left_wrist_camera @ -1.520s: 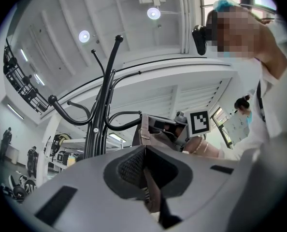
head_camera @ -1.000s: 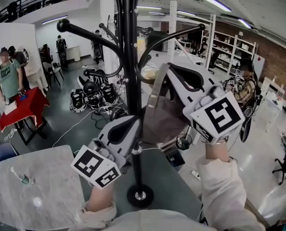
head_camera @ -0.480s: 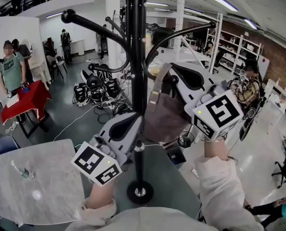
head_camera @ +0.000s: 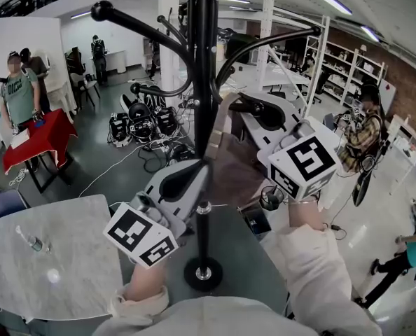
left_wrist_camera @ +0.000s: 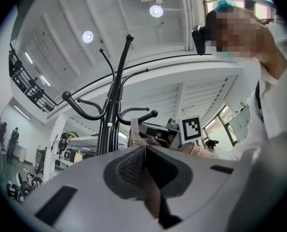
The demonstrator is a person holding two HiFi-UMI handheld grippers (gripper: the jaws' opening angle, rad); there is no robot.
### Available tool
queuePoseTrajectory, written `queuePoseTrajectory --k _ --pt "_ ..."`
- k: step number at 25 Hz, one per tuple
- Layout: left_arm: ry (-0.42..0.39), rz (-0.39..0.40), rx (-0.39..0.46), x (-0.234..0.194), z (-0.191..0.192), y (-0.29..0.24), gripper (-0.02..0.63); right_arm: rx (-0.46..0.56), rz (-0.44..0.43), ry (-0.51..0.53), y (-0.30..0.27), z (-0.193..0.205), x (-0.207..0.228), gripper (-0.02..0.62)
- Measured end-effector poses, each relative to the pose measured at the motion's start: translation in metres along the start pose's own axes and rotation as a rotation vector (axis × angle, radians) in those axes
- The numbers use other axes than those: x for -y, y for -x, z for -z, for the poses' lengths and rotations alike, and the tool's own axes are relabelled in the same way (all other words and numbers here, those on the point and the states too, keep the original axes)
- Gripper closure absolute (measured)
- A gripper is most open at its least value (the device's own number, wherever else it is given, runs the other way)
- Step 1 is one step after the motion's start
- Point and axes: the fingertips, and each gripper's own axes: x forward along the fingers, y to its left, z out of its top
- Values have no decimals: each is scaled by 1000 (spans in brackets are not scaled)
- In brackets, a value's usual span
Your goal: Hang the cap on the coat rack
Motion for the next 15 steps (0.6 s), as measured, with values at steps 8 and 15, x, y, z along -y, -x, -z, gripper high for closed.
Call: queuePoseTrajectory --k 8,15 --pt "5 -5 -12 -1 5 2 592 -13 -25 -30 -8 11 -7 589" --pt "22 -10 -25 -3 8 1 592 21 -39 -67 -8 9 -10 589"
